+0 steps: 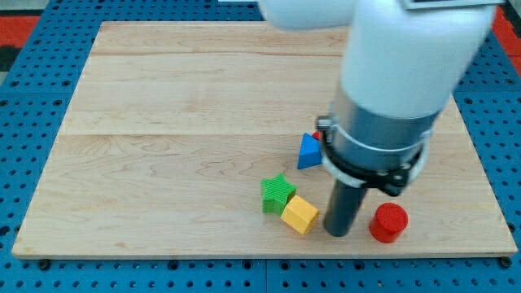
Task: Push the yellow hexagon horizontal to the red star
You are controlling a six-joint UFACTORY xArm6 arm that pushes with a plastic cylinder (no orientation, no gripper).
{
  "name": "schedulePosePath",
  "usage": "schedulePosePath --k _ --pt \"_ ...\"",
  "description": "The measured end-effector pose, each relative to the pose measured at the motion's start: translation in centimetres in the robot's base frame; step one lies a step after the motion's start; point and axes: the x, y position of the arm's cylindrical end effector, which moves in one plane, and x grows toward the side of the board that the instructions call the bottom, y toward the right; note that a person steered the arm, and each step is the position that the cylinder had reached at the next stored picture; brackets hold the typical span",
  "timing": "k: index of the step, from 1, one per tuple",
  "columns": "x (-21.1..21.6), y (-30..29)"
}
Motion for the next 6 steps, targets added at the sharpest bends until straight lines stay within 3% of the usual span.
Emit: schedulePosePath --k 2,3,4,6 --pt "-2.0 -7.8" --pt "-5.8 -9.4" --pt "-5.9 -17.0" --pt "-5.3 -20.3"
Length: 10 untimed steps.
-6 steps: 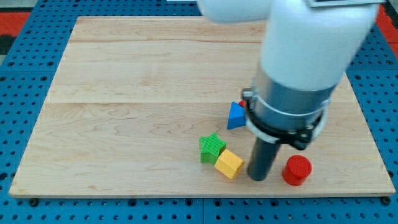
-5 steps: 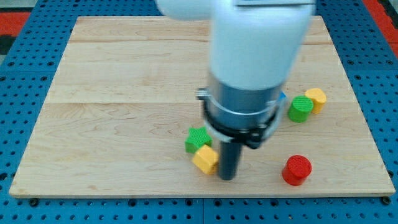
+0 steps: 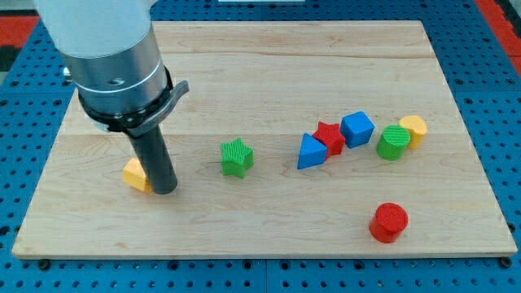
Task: Push the yellow hexagon horizontal to the red star
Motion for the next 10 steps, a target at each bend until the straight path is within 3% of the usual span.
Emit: schedulePosePath --k 4,10 --pt "-2.3 -11.2" --pt "-3.2 -9.0"
